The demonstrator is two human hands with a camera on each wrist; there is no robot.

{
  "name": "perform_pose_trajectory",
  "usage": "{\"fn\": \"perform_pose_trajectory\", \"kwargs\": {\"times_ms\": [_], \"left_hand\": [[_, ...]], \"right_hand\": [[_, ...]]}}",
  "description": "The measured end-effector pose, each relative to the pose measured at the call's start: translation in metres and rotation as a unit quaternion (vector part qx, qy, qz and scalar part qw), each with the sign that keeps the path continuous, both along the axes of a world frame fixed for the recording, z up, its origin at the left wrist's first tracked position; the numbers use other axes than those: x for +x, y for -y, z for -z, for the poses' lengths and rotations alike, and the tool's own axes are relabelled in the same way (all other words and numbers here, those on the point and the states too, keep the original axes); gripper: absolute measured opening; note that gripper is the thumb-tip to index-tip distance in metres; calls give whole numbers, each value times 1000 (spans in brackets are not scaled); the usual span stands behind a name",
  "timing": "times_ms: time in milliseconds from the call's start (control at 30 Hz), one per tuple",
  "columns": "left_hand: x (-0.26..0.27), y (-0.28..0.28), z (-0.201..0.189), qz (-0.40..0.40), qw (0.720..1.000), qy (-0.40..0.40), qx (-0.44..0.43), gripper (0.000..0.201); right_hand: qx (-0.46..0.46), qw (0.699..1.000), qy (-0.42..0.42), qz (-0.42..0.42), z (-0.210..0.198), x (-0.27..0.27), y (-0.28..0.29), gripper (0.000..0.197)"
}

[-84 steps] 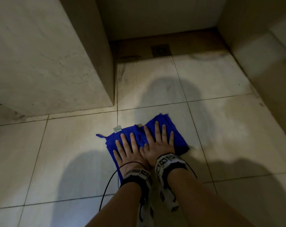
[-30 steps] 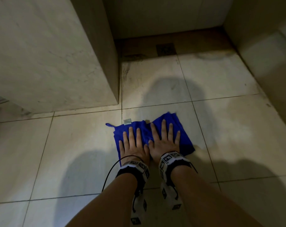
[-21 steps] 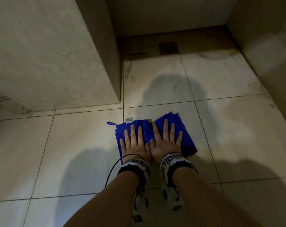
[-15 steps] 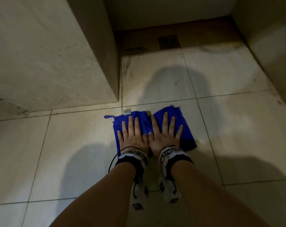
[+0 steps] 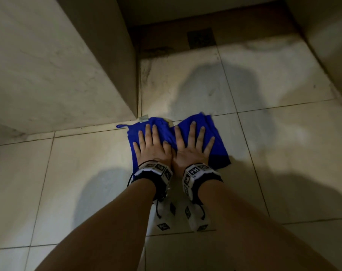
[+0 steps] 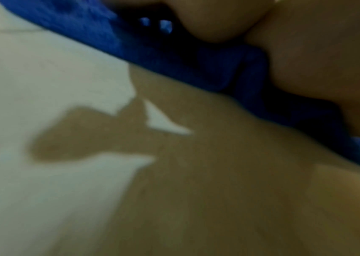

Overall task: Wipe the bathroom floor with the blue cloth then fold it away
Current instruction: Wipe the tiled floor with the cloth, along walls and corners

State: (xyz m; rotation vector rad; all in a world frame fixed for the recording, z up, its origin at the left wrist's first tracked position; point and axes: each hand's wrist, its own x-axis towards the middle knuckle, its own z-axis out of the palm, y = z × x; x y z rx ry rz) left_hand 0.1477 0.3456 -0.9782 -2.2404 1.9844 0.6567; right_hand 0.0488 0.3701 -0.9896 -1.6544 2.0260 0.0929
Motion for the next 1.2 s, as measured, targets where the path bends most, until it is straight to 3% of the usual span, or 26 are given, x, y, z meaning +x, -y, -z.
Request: {"fn": "perform_pose_trajectory", "kwargs": {"times_ms": [233, 533, 700, 933, 1200], "left_hand": [[-1, -58, 0, 16, 999, 19, 33, 64], [-6, -124, 11, 33, 998, 39, 41, 72], [-12, -162, 7, 31, 998, 21, 57, 67], [-17, -168, 8, 2, 1000, -1, 24, 71], [-18, -161, 4, 5, 999, 10, 44, 59]], "right_hand": [[13, 998, -19, -50, -11, -10, -28, 70], [-14, 1000, -4, -10, -8, -11, -107, 75], [-26, 999, -12, -27, -5, -23, -145, 70], [-7, 998, -33, -46, -3, -24, -145, 70], [-5, 998, 29, -52, -11, -39, -149, 61]]}}
